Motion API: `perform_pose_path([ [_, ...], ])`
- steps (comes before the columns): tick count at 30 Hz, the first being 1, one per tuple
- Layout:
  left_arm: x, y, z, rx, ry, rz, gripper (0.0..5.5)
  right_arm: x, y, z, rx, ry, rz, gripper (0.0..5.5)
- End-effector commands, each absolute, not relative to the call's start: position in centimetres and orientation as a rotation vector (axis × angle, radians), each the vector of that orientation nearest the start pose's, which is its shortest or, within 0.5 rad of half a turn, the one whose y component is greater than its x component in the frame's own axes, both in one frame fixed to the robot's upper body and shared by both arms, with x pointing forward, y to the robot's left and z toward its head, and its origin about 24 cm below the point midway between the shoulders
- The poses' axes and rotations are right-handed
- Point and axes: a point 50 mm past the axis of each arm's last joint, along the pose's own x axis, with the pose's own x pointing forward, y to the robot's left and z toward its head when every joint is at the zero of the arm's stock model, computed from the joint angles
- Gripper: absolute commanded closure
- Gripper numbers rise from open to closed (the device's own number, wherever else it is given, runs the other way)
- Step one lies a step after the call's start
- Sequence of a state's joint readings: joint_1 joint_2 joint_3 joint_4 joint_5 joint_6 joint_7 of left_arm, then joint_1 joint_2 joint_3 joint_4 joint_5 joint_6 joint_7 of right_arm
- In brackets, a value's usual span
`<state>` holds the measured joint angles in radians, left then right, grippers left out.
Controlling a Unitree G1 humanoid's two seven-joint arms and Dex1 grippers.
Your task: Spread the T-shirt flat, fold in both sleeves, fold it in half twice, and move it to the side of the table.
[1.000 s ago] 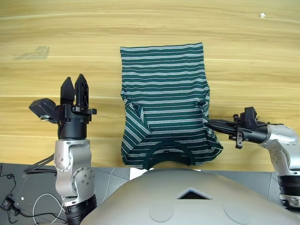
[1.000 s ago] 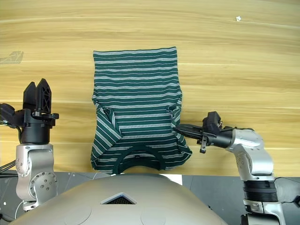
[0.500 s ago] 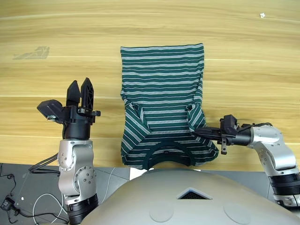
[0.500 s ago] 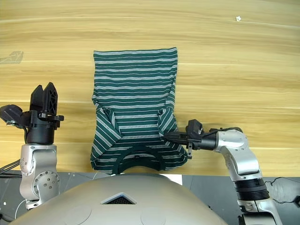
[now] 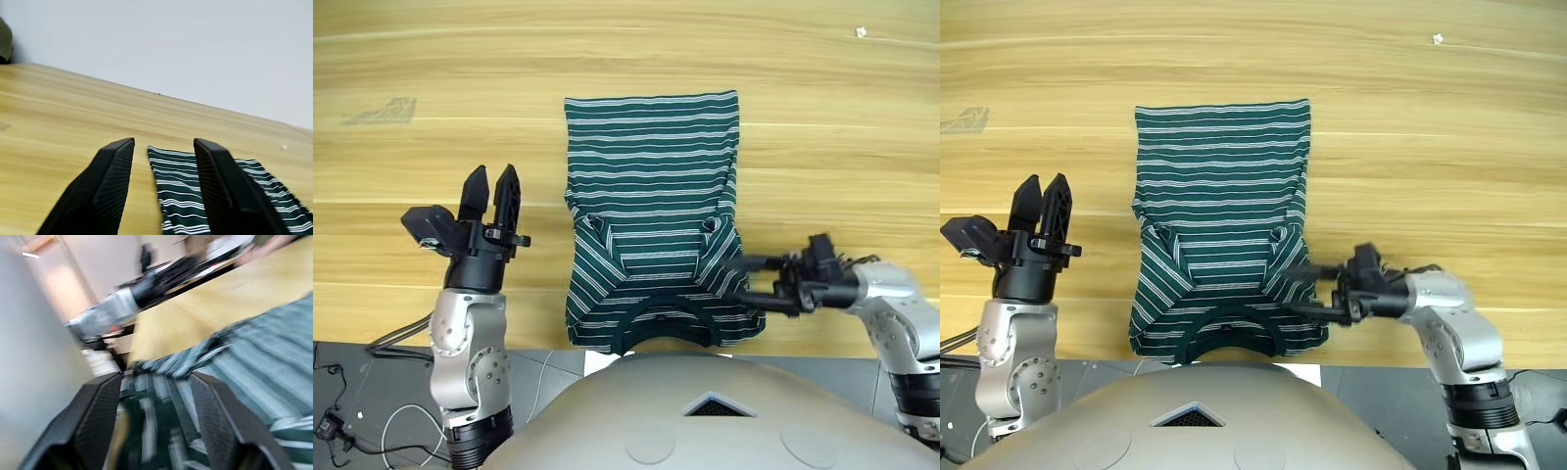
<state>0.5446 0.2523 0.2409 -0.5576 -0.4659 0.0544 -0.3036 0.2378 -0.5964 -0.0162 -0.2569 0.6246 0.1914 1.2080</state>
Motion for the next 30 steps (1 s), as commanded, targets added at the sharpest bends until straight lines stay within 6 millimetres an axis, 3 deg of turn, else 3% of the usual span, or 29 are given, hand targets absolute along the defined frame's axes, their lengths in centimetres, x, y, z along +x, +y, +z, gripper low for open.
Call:
perform_pose_path([
  [1,13.1,24.8,8.9,0.641,0.027,-0.261,3.23,20.4,-23.1,9.7,-0.42,-0.217,0.963,2.48],
  [3,12.4,25.7,8.4,1.02,0.065,-0.404,3.23,19.9,-24.1,10.2,-0.722,-0.346,0.956,2.48],
  [7,11.8,26.2,8.5,1.287,0.061,-0.63,3.11,18.5,-25.3,9.6,-1.204,-0.452,1.156,2.44],
  [10,10.0,25.2,6.7,1.407,0.076,-0.86,2.69,17.1,-25.6,8.0,-1.337,-0.451,1.366,2.44],
  [13,7.9,24.7,5.5,1.449,0.108,-1.046,2.63,16.2,-26.3,6.5,-1.352,-0.397,1.5,2.44],
  [21,5.9,23.9,4.6,1.46,0.088,-1.258,2.63,14.0,-27.2,4.2,-1.259,-0.289,1.64,2.44],
  [25,5.5,23.2,4.3,1.431,0.077,-1.283,2.63,12.6,-26.4,3.2,-1.158,-0.299,1.672,2.44],
  [30,5.7,22.2,4.1,1.411,0.033,-1.294,2.63,12.3,-24.4,2.9,-1.075,-0.4,1.67,2.44],
])
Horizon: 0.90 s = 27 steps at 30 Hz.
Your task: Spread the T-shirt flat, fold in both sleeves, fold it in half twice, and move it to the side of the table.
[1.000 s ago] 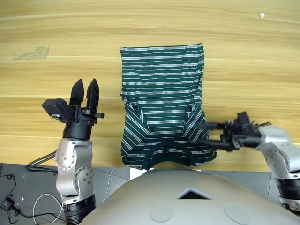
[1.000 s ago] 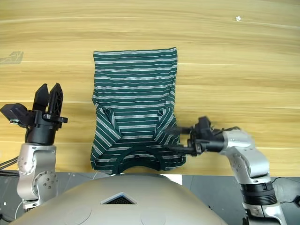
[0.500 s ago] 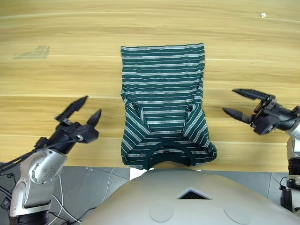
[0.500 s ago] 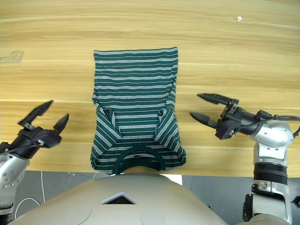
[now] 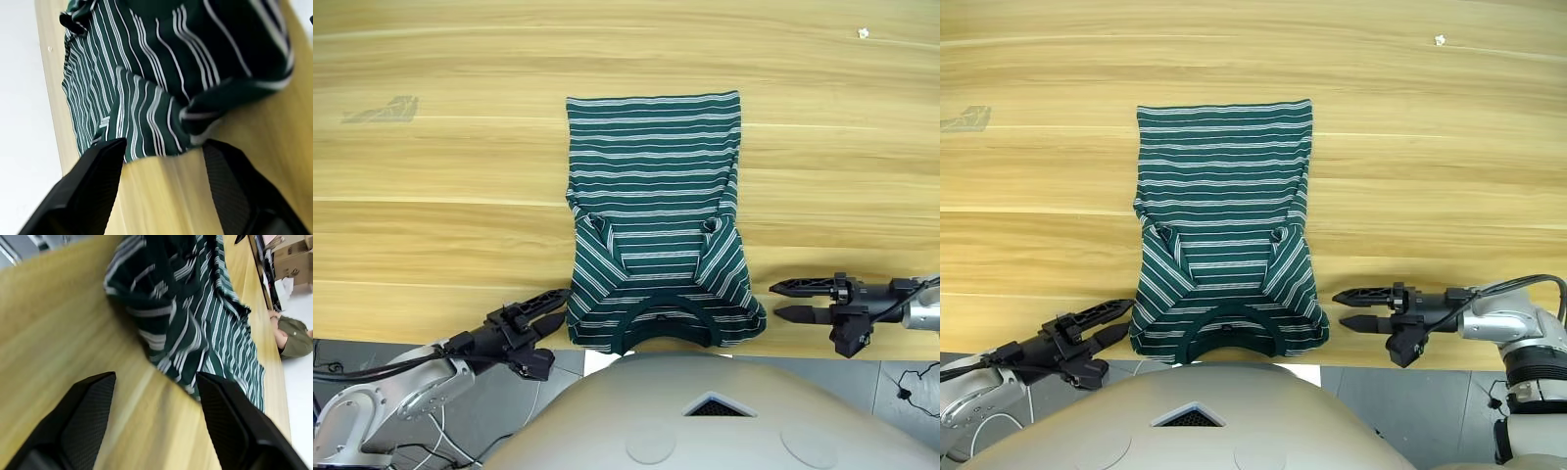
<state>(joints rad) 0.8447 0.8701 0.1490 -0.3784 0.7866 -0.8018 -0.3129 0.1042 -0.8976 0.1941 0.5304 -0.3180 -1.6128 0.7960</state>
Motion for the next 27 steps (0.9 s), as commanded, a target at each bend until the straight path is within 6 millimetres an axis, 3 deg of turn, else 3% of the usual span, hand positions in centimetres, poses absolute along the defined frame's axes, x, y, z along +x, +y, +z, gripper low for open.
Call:
perform_pose_path([
  [1,5.56,22.14,4.02,1.405,0.041,-1.307,2.63,12.25,-24.17,3.04,-1.058,-0.419,1.662,2.44],
  [8,5.08,22.04,3.8,1.393,0.071,-1.355,2.63,12.1,-23.5,3.11,-1.021,-0.433,1.656,2.44],
  [13,5.27,22.01,3.98,1.394,0.069,-1.357,3.48,12.08,-23.37,3.01,-1.026,-0.416,1.651,2.44],
  [23,5.44,21.68,3.92,1.367,0.065,-1.349,5.42,12.36,-23.57,2.65,-1.031,-0.37,1.639,4.49],
  [27,5.69,21.77,3.83,1.362,0.065,-1.334,5.5,12.6,-23.51,2.51,-1.029,-0.364,1.629,5.44],
])
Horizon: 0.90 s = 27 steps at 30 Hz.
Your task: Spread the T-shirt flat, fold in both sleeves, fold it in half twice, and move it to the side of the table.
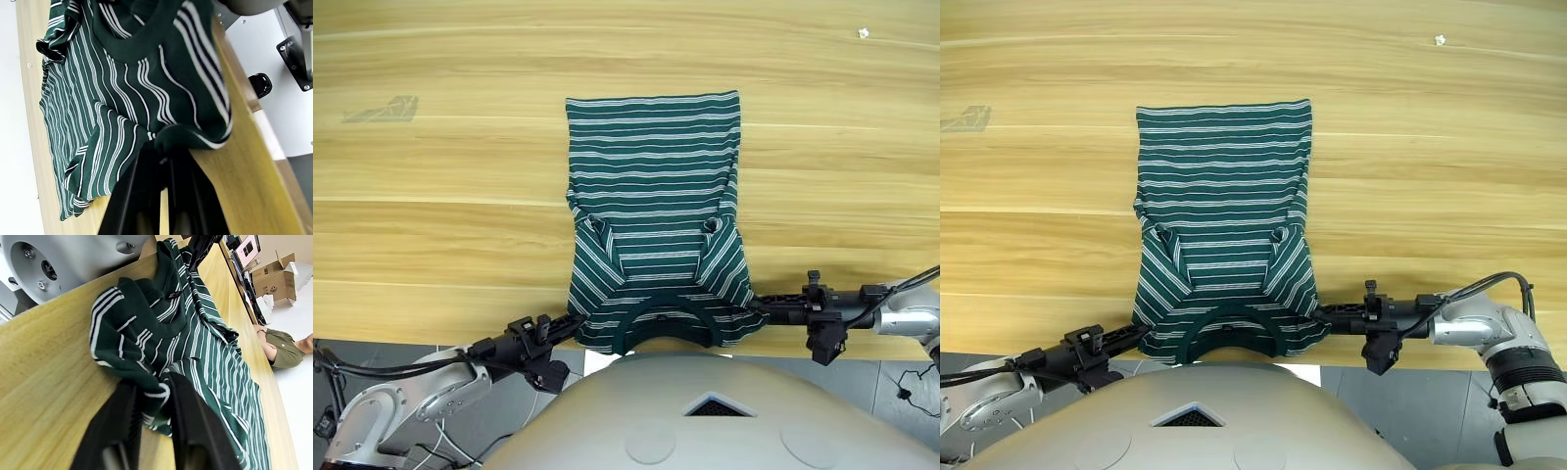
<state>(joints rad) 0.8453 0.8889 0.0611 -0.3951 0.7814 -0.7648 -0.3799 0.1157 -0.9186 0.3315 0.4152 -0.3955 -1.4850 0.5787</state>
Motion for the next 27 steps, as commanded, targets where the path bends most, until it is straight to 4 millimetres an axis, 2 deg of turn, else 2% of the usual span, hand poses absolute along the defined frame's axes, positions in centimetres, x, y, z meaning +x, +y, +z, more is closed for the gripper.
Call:
perform_pose_path([
  [1,5.8,21.8,3.8,1.349,0.068,-1.322,5.5,12.7,-23.4,2.5,-1.024,-0.363,1.624,5.5],
  [4,6.1,21.3,4.1,1.216,0.09,-1.258,5.5,13.3,-22.9,2.7,-0.954,-0.309,1.552,5.5],
  [7,6.4,20.7,4.9,1.062,0.129,-1.219,5.5,14.1,-21.9,4.4,-0.71,-0.104,1.486,5.5],
  [9,7.6,20.9,6.7,0.961,0.142,-1.162,5.5,14.5,-21.7,6.5,-0.465,0.094,1.511,5.5],
  [12,9.0,21.6,9.5,0.87,0.148,-1.117,5.5,15.3,-21.5,9.4,-0.245,0.207,1.541,5.5],
  [14,9.1,22.3,11.2,0.877,0.213,-1.173,5.5,15.6,-21.9,10.7,-0.231,0.265,1.572,5.5],
  [16,9.7,22.5,13.3,0.878,0.208,-1.196,5.5,15.7,-22.1,12.2,-0.197,0.296,1.599,5.5],
  [18,10.0,22.6,14.7,0.887,0.222,-1.231,5.5,15.7,-22.0,13.5,-0.166,0.297,1.62,5.5],
  [21,9.6,22.8,15.2,0.899,0.293,-1.3,5.5,15.6,-22.0,14.9,-0.162,0.316,1.653,5.5],
  [27,9.0,22.3,15.0,0.85,0.377,-1.409,5.5,15.4,-21.6,16.0,-0.174,0.364,1.701,5.5],
])
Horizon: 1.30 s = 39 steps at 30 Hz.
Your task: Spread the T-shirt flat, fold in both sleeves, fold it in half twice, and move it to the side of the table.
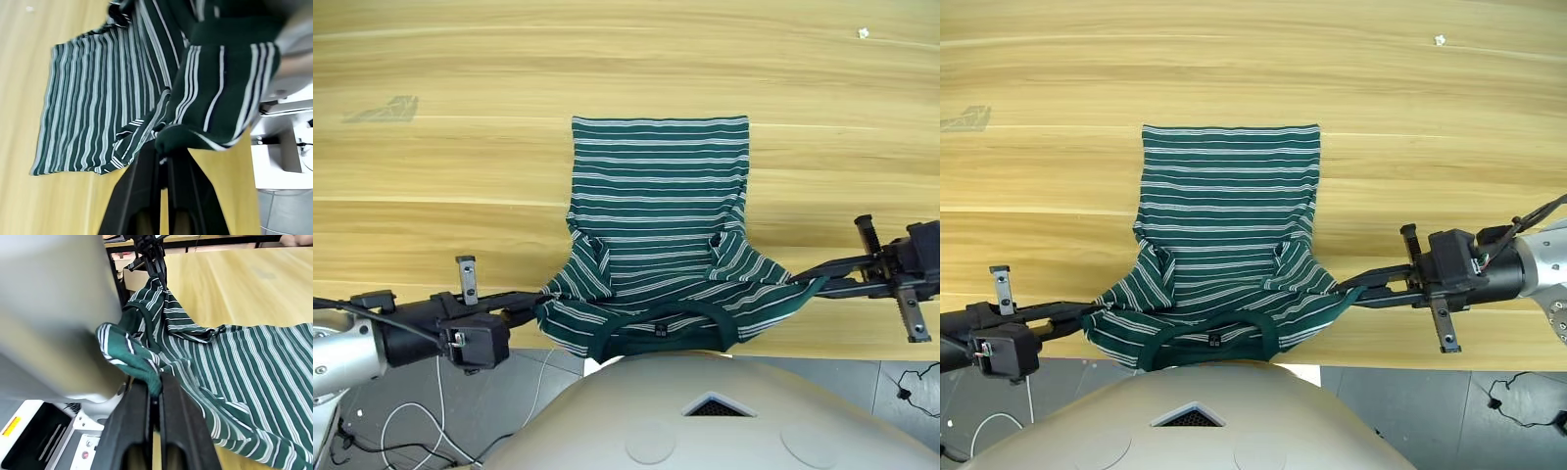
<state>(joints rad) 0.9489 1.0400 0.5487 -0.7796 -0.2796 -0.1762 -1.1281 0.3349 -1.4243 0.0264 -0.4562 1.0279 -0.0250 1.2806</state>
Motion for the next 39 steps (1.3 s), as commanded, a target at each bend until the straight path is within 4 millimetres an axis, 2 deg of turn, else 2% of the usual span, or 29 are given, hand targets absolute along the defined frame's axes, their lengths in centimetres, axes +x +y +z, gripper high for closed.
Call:
perform_pose_path([
  [1,9.2,22.3,15.0,0.852,0.381,-1.416,5.5,15.5,-21.6,16.2,-0.183,0.364,1.705,5.5],
  [4,10.9,22.6,15.5,0.889,0.364,-1.39,5.5,16.6,-21.8,16.1,-0.228,0.378,1.688,5.5],
  [7,14.1,22.6,16.1,0.947,0.301,-1.348,5.5,18.9,-22.2,14.9,-0.33,0.409,1.64,5.5],
  [10,18.4,22.5,16.0,0.94,0.26,-1.293,5.5,22.8,-22.2,12.7,-0.464,0.419,1.553,5.5],
  [12,21.4,22.4,15.0,0.933,0.259,-1.256,5.5,25.9,-22.3,11.8,-0.503,0.402,1.455,5.5],
  [16,26.3,22.3,13.4,0.934,0.224,-1.131,5.5,30.6,-22.4,11.7,-0.565,0.311,1.282,5.5],
  [20,30.5,22.5,12.8,0.905,0.168,-0.953,5.5,33.5,-22.4,12.2,-0.613,0.223,1.144,5.5],
  [23,32.3,22.4,11.6,0.896,0.174,-0.893,5.5,34.5,-22.7,11.5,-0.642,0.228,1.083,5.5],
  [27,33.6,21.9,10.4,0.862,0.168,-0.854,5.5,35.2,-22.4,10.9,-0.651,0.205,1.028,5.5],
  [31,33.3,21.9,8.6,0.872,0.212,-0.884,5.5,35.0,-22.0,9.6,-0.632,0.246,1.065,5.5],
  [32,33.3,21.9,8.3,0.867,0.215,-0.873,5.21,35.0,-21.9,9.4,-0.618,0.249,1.054,5.5],
  [33,33.6,21.9,8.1,0.86,0.208,-0.834,5.04,35.3,-21.8,9.4,-0.608,0.234,1.02,5.14],
  [35,34.5,22.1,8.3,0.844,0.174,-0.705,4.71,36.0,-21.7,9.7,-0.597,0.189,0.922,4.79],
  [37,36.2,22.8,9.3,0.759,0.12,-0.463,4.37,36.9,-22.7,9.8,-0.629,0.18,0.691,4.42],
  [39,36.6,23.0,9.1,0.68,0.121,-0.393,4.05,36.9,-23.8,9.1,-0.662,0.227,0.575,4.06],
])
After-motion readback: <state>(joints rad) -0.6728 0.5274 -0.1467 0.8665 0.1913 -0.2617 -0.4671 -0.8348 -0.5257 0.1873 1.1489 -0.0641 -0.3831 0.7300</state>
